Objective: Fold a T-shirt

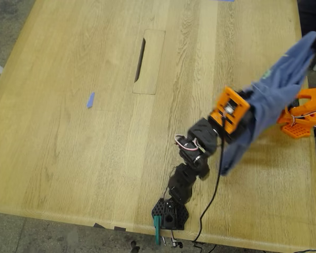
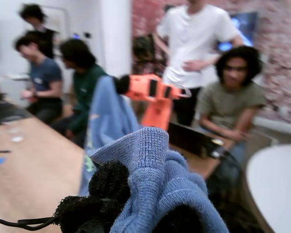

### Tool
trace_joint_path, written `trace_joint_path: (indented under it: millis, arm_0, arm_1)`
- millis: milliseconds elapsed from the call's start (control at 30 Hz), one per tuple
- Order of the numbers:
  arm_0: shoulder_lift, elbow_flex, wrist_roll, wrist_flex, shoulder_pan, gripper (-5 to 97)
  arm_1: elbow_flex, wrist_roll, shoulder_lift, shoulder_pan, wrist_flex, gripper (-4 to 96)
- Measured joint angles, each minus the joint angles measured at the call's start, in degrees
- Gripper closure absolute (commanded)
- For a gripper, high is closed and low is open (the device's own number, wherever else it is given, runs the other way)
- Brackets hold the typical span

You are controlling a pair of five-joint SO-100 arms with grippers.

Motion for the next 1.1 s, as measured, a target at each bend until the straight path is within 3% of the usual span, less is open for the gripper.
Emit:
trace_joint_path:
  millis: [267,433,733,867,967,1100]
  arm_0:
    - [0.0,0.0,0.0,5.9,12.0,92]
    - [0.2,0.0,-0.1,9.8,13.0,92]
    - [-0.4,0.0,-3.2,13.0,1.1,92]
    - [-2.2,1.7,-4.0,13.0,-5.8,92]
    - [0.1,11.1,-4.5,13.0,-10.5,92]
    - [10.6,35.9,-5.1,12.9,-15.9,92]
  arm_1:
    - [8.0,-1.5,2.8,-6.9,-1.8,91.3]
    - [13.4,-0.9,4.4,-10.3,-1.8,91.3]
    - [38.3,1.8,12.1,-15.8,-9.1,91.3]
    - [42.5,2.5,12.4,-15.8,-11.4,91.3]
    - [42.5,2.9,12.2,-15.7,-10.2,91.3]
    - [42.5,3.4,12.4,-15.6,-7.6,91.3]
